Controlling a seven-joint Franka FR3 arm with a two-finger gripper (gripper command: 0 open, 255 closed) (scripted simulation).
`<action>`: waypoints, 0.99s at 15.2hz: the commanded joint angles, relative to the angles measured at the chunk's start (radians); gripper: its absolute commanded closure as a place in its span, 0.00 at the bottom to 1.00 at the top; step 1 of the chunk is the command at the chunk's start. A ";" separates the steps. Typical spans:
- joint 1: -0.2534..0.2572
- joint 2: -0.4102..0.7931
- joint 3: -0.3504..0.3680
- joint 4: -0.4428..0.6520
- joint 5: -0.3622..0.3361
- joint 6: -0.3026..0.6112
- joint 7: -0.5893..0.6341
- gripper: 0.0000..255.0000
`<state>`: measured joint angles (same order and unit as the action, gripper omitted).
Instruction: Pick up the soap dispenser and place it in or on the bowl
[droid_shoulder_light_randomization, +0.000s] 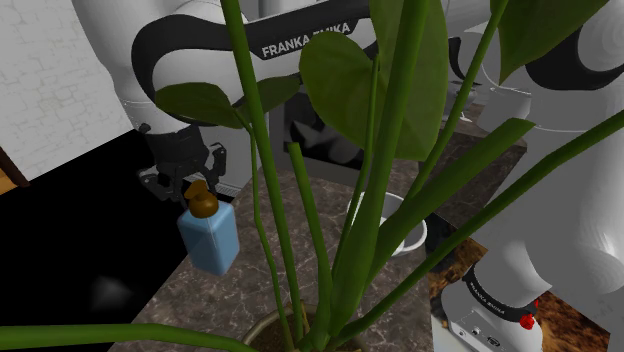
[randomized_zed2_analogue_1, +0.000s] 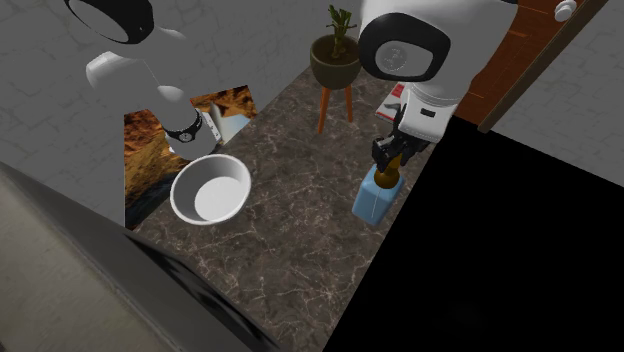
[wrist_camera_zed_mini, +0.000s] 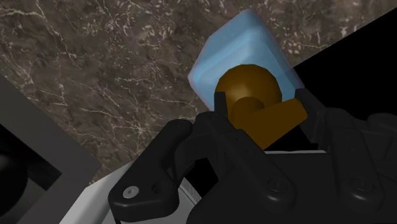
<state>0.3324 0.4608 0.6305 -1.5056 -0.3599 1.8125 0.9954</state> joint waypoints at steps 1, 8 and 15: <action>0.001 -0.003 0.001 0.010 0.002 -0.012 -0.003 1.00; 0.010 -0.014 0.007 0.090 0.013 -0.098 -0.018 1.00; 0.028 -0.011 0.010 0.190 0.015 -0.193 -0.031 1.00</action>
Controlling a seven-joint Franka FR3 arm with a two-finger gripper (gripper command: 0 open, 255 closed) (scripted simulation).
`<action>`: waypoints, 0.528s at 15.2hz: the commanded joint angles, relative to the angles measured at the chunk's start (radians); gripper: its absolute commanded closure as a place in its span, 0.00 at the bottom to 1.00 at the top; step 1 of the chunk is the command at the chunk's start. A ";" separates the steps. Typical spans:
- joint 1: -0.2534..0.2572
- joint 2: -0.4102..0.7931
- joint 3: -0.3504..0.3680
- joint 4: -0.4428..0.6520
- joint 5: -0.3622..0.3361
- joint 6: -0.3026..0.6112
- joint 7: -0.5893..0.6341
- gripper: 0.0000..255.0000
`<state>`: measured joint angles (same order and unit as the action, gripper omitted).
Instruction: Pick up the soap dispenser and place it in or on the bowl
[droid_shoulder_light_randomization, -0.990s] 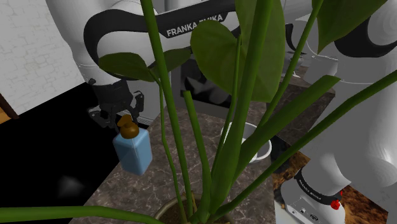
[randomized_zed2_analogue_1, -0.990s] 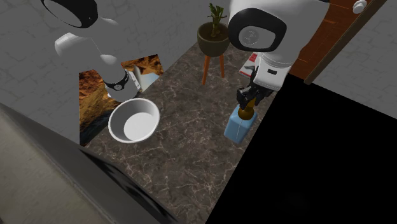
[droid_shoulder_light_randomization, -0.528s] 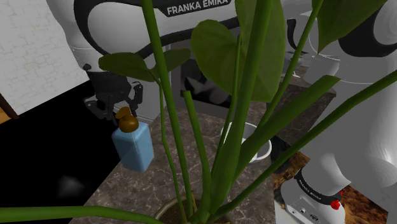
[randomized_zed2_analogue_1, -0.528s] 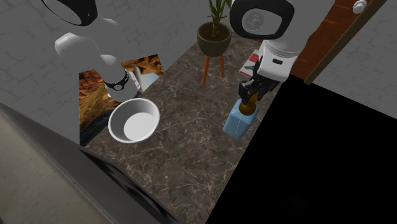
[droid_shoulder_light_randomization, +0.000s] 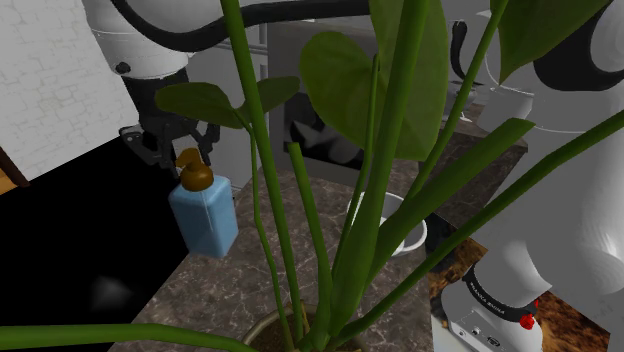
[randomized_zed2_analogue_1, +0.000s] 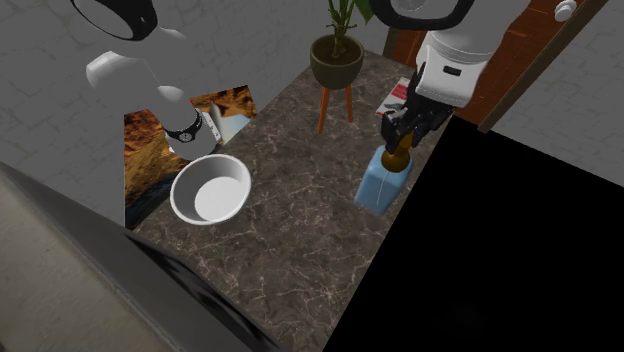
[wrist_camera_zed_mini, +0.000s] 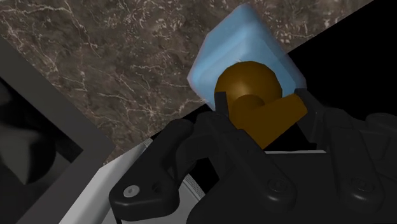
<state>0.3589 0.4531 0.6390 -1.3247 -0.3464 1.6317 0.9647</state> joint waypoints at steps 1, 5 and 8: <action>0.005 -0.002 0.002 0.025 0.001 -0.026 -0.002 1.00; 0.022 0.008 0.001 0.095 -0.003 -0.085 -0.009 1.00; 0.037 0.019 0.000 0.155 -0.009 -0.133 -0.014 1.00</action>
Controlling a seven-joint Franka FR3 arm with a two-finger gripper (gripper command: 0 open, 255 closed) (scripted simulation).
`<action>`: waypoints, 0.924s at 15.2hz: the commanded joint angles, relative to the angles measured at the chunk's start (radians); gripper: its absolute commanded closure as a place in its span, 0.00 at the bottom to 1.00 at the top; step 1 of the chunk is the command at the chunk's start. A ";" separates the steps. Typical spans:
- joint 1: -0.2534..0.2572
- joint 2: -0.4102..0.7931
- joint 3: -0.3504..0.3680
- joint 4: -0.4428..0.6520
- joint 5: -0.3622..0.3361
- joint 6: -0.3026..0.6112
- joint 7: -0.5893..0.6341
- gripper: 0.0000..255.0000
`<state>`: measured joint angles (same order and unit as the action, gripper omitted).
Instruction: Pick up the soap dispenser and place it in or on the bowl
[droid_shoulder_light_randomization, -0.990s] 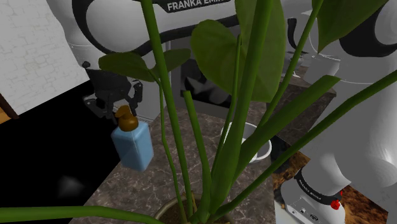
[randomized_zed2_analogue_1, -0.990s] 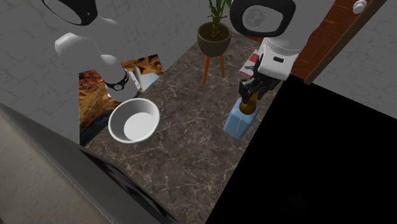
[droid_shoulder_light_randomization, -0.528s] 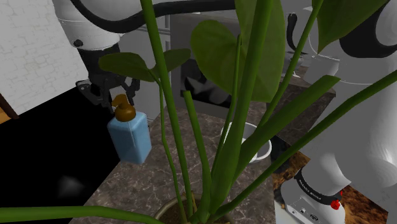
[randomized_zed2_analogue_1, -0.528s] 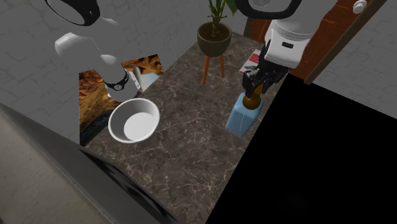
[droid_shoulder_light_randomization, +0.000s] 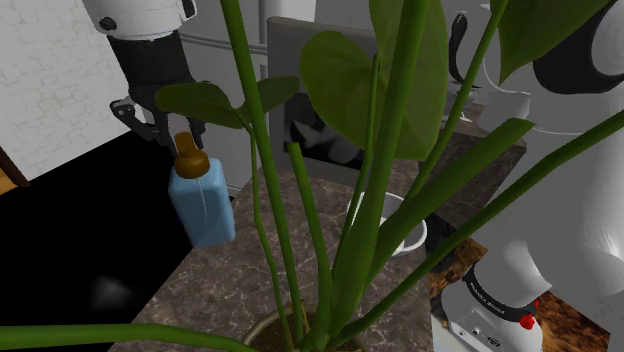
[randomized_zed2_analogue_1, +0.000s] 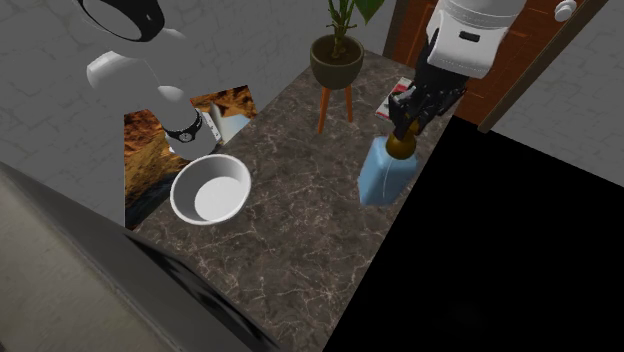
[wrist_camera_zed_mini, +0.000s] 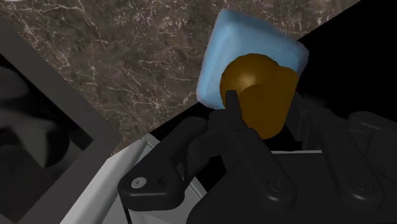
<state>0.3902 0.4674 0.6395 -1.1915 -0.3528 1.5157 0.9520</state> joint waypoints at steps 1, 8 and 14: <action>0.012 0.010 -0.001 0.044 -0.005 -0.033 -0.003 1.00; 0.009 -0.014 0.003 0.093 0.004 -0.101 -0.021 1.00; -0.194 -0.329 0.019 -0.262 0.181 -0.002 -0.129 1.00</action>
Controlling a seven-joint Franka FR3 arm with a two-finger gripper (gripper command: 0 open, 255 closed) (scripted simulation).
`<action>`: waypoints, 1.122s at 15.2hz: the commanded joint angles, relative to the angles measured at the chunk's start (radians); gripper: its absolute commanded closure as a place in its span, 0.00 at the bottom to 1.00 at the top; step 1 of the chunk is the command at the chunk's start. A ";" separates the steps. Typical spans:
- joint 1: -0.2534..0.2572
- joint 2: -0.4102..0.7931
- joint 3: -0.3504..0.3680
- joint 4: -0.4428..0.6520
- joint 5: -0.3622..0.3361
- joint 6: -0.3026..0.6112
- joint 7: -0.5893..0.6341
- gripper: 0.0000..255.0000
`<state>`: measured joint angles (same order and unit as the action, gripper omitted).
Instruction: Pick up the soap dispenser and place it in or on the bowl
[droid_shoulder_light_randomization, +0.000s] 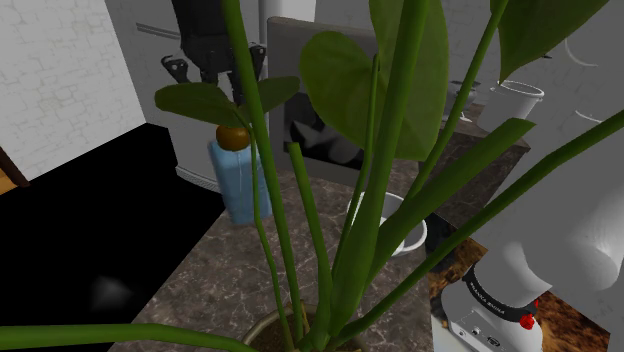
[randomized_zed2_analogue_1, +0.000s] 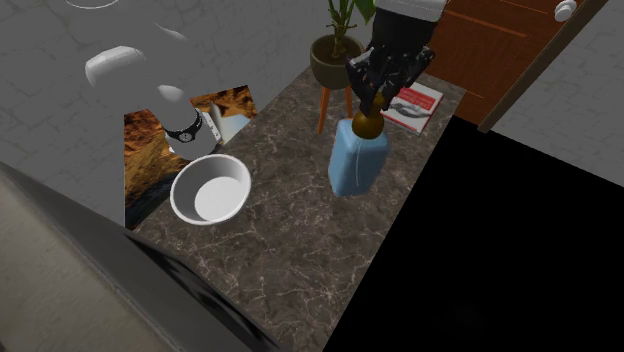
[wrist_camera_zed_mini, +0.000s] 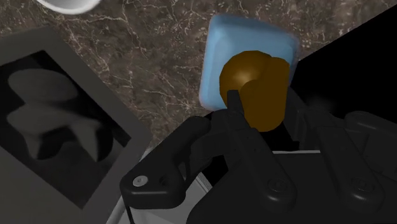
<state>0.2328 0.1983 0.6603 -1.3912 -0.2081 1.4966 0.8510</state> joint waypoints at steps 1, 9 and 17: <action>-0.059 -0.110 -0.009 -0.108 0.066 0.025 -0.054 1.00; -0.140 -0.460 -0.138 -0.383 0.240 0.023 -0.275 1.00; -0.146 -0.718 -0.303 -0.553 0.283 -0.051 -0.465 1.00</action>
<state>0.0862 -0.4812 0.3810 -1.9162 0.0719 1.4550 0.4124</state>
